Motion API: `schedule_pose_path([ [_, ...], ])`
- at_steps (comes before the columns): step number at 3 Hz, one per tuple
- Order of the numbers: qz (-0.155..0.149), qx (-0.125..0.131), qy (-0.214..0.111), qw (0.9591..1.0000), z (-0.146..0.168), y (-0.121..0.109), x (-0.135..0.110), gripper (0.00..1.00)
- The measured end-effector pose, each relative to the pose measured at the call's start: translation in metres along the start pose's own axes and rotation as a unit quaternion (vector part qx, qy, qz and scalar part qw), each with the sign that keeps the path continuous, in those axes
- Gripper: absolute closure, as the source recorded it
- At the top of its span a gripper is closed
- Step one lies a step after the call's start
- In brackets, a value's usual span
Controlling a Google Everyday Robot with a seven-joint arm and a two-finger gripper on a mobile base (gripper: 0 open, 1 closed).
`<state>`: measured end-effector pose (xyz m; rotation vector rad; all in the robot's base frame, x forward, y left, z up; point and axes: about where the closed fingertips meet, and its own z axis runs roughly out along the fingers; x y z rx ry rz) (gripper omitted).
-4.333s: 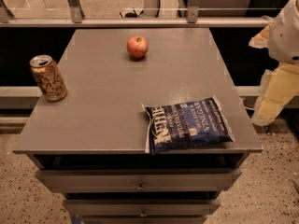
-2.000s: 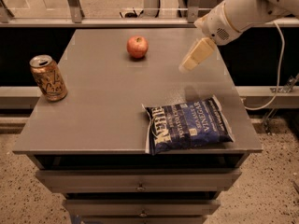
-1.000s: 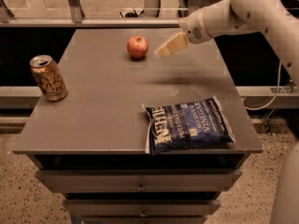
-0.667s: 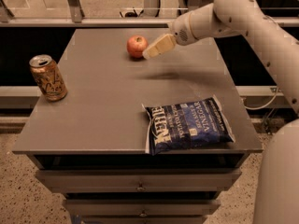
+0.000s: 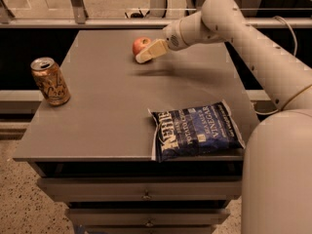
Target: Move apple near blue chip bag
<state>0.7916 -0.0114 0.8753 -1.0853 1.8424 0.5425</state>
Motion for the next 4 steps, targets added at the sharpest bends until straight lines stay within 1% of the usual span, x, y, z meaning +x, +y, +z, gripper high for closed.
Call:
schedule_pose_path([
  [1,0.005,0.005,-0.001,1.0000,0.013,-0.007,0.001,0.00],
  [2,0.007,0.005,0.004,1.0000,0.022,-0.008,0.003,0.16],
  [3,-0.001,0.004,0.009,1.0000,0.028,-0.008,-0.002,0.47],
  [4,-0.006,0.000,0.012,0.9999,0.026,-0.007,-0.006,0.78],
])
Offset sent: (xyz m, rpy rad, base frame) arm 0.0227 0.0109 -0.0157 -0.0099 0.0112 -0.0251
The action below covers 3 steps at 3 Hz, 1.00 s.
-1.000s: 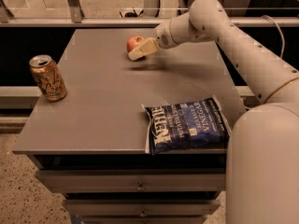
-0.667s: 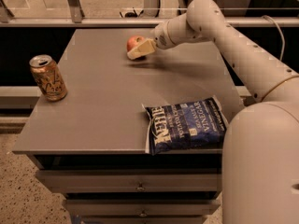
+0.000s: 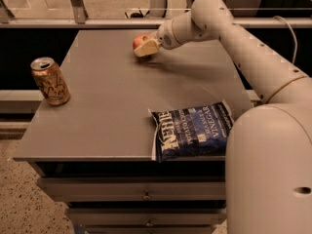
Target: Move apple near blue chip bag
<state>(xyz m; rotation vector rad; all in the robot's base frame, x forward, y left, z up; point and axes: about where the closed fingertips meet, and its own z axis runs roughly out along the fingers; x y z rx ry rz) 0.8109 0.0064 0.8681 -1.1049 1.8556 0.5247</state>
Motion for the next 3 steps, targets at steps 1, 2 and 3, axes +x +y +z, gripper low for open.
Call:
schedule_pose_path([
  [1,-0.016,-0.009,-0.005,0.9998,-0.018,0.007,-0.008,0.99],
  [2,-0.034,-0.047,-0.016,0.9982,-0.071,0.047,-0.011,1.00],
  [3,-0.034,-0.070,-0.005,0.9969,-0.101,0.077,0.005,1.00],
])
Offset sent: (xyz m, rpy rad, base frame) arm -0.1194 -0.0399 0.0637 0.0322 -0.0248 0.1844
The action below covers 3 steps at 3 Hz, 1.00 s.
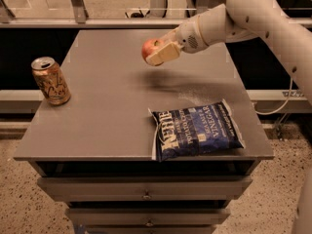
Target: Move apple near blue chip bag
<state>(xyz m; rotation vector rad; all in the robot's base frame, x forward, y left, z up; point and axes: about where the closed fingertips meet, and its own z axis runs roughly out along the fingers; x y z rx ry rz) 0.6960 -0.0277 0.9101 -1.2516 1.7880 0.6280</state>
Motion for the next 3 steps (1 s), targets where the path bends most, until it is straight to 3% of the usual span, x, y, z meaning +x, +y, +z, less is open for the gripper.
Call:
schedule_pose_path([
  [1,0.011,-0.033,0.019,0.9992,-0.017,0.039,0.017,1.00],
  [2,0.012,-0.084,0.040,0.9956,-0.023,0.077,0.033,0.98],
  [3,0.017,-0.109,0.052,0.9926,-0.024,0.093,0.041,0.75],
])
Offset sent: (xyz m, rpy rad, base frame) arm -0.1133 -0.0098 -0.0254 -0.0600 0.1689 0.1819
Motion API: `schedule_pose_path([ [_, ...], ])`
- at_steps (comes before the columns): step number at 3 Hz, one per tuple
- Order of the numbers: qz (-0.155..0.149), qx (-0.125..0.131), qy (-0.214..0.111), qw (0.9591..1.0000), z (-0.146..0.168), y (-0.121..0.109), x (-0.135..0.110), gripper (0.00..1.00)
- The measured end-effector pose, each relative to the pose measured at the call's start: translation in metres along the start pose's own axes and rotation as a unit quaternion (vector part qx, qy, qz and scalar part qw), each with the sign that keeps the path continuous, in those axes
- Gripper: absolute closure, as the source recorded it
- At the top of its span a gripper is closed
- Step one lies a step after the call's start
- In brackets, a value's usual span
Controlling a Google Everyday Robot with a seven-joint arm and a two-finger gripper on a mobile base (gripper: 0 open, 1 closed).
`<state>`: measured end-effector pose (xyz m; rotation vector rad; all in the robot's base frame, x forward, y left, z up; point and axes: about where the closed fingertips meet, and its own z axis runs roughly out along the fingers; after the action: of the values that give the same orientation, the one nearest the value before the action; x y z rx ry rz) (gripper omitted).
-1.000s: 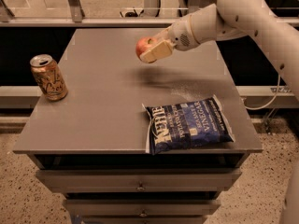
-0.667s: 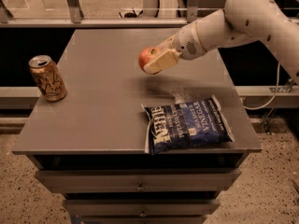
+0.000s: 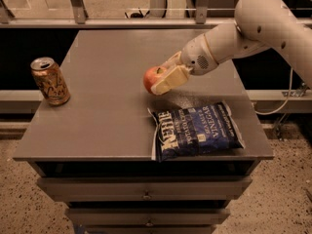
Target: Move apple near blue chip bag
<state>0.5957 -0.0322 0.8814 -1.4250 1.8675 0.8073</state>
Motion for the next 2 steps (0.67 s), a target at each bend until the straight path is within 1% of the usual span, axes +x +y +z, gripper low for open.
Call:
schedule_pose_path([
  [1,0.006,-0.018,0.010,0.9998,0.0046,0.0103,0.0061,0.53],
  [2,0.014,-0.029,0.021,0.9993,0.0078,0.0198,0.0151,0.21],
])
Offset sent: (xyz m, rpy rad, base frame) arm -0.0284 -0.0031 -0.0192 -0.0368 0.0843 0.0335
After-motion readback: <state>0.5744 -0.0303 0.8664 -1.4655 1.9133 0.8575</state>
